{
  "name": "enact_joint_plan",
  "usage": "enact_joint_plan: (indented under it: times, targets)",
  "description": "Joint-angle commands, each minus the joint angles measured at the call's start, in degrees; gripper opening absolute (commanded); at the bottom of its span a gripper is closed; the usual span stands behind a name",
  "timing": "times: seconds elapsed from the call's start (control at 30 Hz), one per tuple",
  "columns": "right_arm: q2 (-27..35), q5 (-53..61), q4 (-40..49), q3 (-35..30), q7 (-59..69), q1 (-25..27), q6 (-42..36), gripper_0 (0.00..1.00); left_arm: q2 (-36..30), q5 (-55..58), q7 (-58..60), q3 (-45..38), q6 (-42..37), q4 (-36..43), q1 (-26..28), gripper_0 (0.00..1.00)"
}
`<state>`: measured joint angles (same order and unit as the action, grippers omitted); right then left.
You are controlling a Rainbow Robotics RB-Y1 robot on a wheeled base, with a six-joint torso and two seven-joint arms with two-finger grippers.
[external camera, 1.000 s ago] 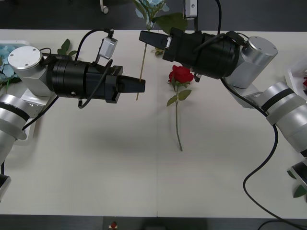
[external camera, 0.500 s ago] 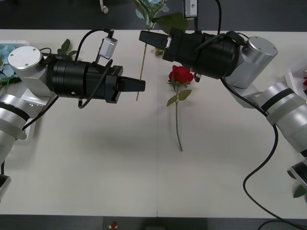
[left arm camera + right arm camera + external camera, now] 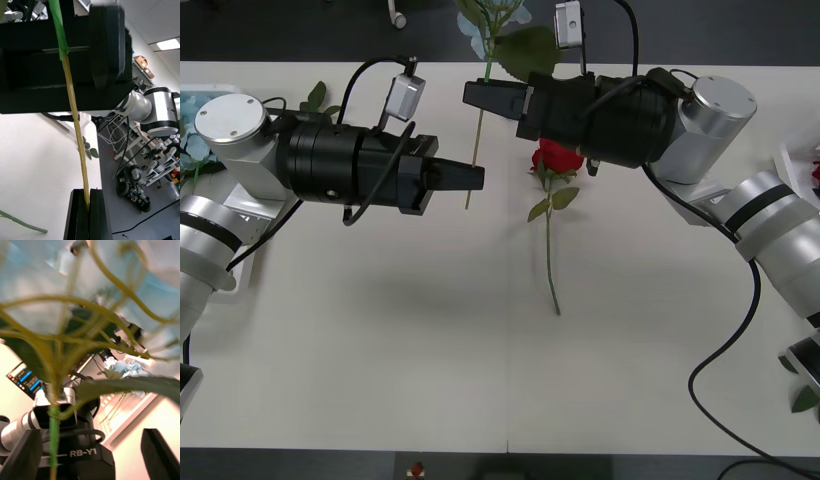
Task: Put the red flowers into the right box and the blue flowers into the left box
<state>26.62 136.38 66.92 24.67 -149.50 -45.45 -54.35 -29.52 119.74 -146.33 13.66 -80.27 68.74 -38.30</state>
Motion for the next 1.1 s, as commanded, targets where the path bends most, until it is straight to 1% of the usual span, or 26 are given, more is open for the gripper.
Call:
enact_joint_plan:
  times: [0.03, 0.17, 0.3, 0.33, 0.5, 0.6, 0.73, 0.83, 0.97, 1.0, 1.07, 1.1]
  targets:
    - [1.7, -0.2, 0.8, -0.4, -0.9, -2.4, -0.2, 0.81, -1.1, 0.3, 0.3, -2.7, -1.0, 2.0, -1.8, 0.00]
    - [2.6, -0.1, 0.7, -0.3, -1.4, -2.4, -0.3, 0.84, -3.4, 0.1, 1.3, -4.4, -1.6, 2.0, -1.6, 0.00]
    - [3.8, 0.0, 0.8, -0.4, -1.9, -2.4, -0.8, 0.87, -5.9, -2.5, 2.3, -7.7, -3.2, 2.0, -1.6, 0.00]
    - [4.3, 0.5, 0.7, -0.4, -2.0, -2.4, -1.1, 0.88, -6.6, -4.6, 2.8, -10.1, -4.5, 2.0, -1.6, 0.00]
    - [6.2, 0.5, 0.8, -0.3, -2.5, -2.7, -2.0, 0.88, -8.0, -12.2, 7.2, -19.4, -10.5, 2.0, -1.6, 0.00]
    - [9.0, 0.2, 0.7, 0.1, -2.2, -3.4, -3.7, 0.89, -9.6, -17.9, 11.2, -26.4, -15.5, 2.0, -1.6, 0.00]
    - [12.4, -2.5, 0.8, 1.7, -0.6, -4.6, -5.9, 0.89, -11.8, -23.8, 14.8, -33.0, -19.7, 2.0, -1.6, 0.00]
    - [15.9, -4.6, 1.1, 4.0, 6.0, -6.1, -6.5, 0.89, -14.7, -28.1, 17.4, -37.0, -22.4, 2.0, -1.6, 0.00]
    - [20.4, -8.9, 4.6, 7.9, 17.6, -8.8, -4.2, 0.89, -19.0, -33.7, 20.4, -41.5, -25.7, 2.0, -1.6, 0.00]
    - [22.2, -11.8, 7.0, 9.0, 23.9, -9.6, -3.1, 0.89, -20.7, -36.2, 20.8, -42.9, -26.9, 2.0, -1.6, 0.00]
    - [23.7, -15.3, 9.7, 10.1, 31.2, -10.3, -1.9, 0.89, -22.4, -38.6, 20.9, -44.0, -27.5, 2.0, -1.3, 0.00]
    - [24.8, -18.1, 11.8, 10.7, 36.9, -10.6, -1.3, 0.88, -23.8, -40.0, 21.1, -44.7, -27.6, 2.0, -0.8, 0.00]
